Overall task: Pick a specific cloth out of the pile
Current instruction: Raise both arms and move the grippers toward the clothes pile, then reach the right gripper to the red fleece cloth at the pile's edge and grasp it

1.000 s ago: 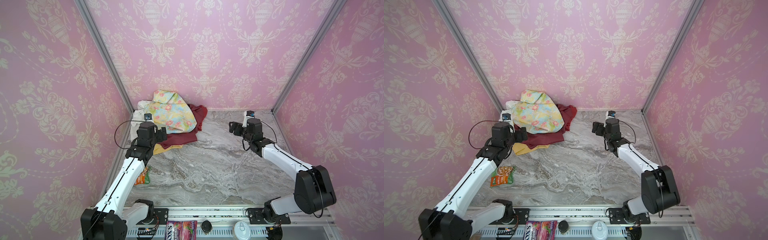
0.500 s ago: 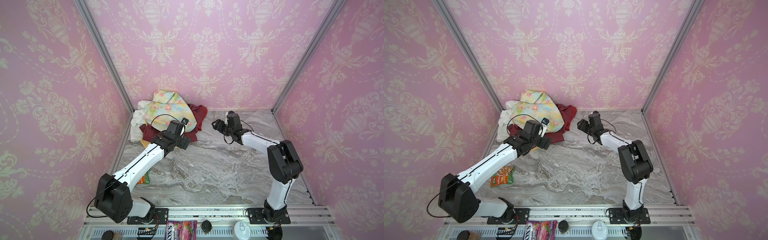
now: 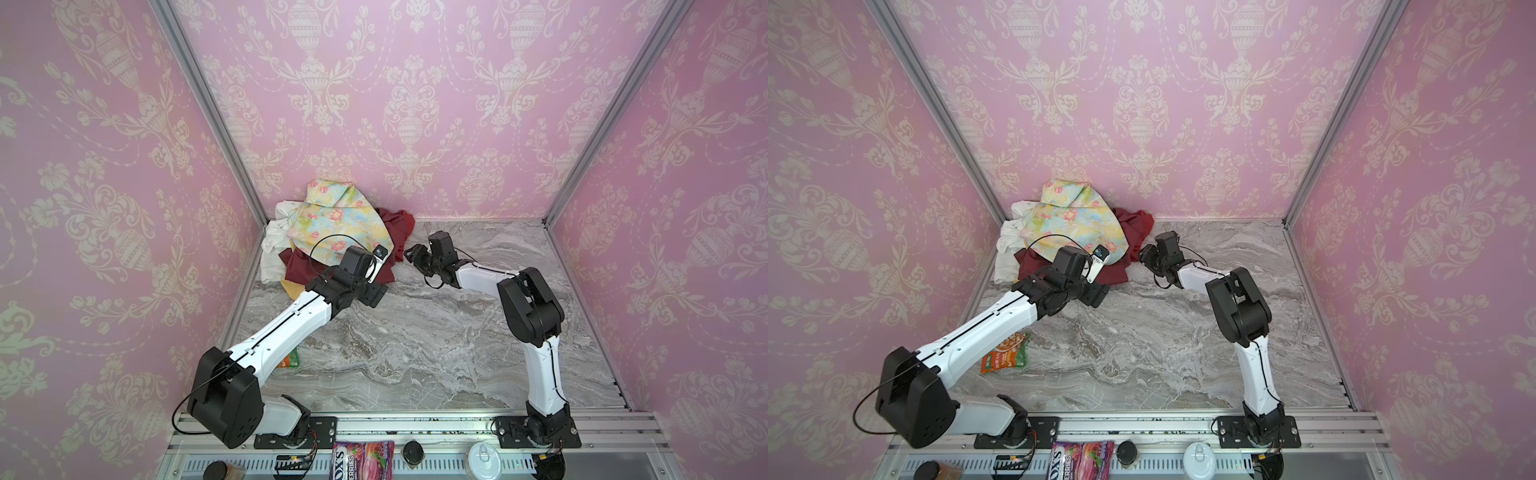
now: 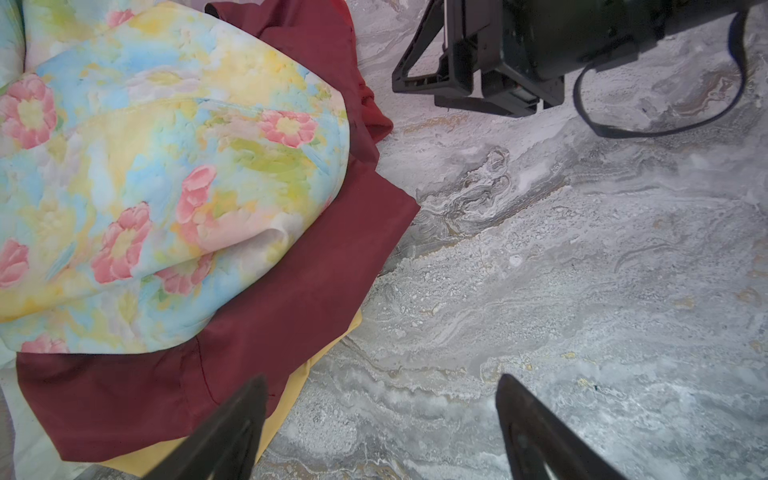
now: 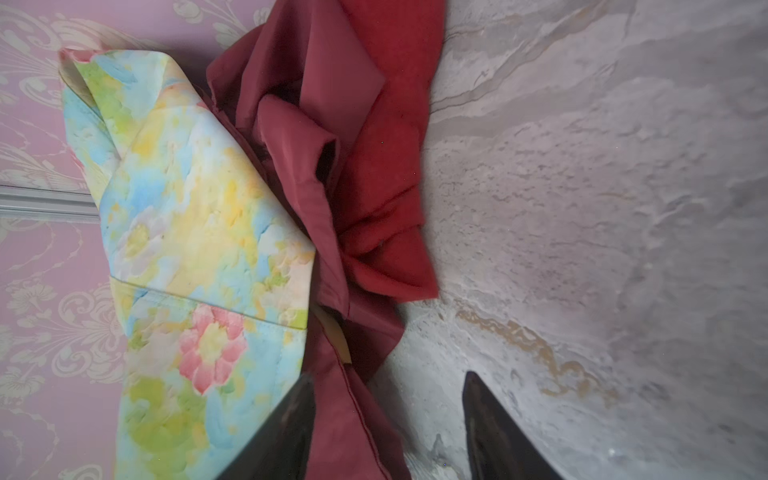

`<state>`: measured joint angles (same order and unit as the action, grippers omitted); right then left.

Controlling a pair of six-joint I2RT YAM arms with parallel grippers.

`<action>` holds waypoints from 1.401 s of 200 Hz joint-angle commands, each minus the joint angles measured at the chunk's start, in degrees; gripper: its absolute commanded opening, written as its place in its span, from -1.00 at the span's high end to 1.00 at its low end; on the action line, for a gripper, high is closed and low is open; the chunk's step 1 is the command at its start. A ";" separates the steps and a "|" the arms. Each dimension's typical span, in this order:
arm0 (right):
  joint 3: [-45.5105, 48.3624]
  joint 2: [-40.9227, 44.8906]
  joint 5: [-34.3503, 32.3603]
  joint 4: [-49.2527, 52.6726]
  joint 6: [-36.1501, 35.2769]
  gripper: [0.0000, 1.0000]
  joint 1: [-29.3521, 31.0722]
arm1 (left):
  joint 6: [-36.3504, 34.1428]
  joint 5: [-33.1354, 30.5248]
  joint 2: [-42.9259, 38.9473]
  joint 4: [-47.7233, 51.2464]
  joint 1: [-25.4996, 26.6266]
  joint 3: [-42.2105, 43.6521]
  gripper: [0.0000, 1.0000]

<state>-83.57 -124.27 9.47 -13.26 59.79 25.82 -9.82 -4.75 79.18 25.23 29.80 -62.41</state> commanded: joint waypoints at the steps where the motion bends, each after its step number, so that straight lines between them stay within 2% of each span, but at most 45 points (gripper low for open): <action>1: -2.61 -1.86 -1.53 -1.21 3.01 -0.10 0.75 | -0.45 2.74 -1.49 -1.38 0.34 1.67 -0.76; 55: -6.34 -5.94 -3.03 -0.24 4.74 0.01 1.24 | -0.23 7.77 -3.11 -6.24 0.34 5.58 -0.79; 93: -7.94 -7.80 -3.76 0.11 5.54 0.20 1.20 | -0.11 8.41 -2.23 -6.17 0.34 5.64 -0.79; 174: -14.60 -12.93 -3.81 4.00 4.72 0.14 1.11 | -0.18 7.59 -2.54 -6.38 0.34 6.07 -0.80; 280: -23.10 -19.76 -5.49 9.11 5.40 0.19 1.32 | -1.19 6.41 -3.06 -6.60 0.34 6.58 -0.80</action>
<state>-104.51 -141.25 5.52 -7.92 64.75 26.79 -9.82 2.26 77.56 19.18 29.82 -56.84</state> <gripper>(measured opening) 0.407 0.897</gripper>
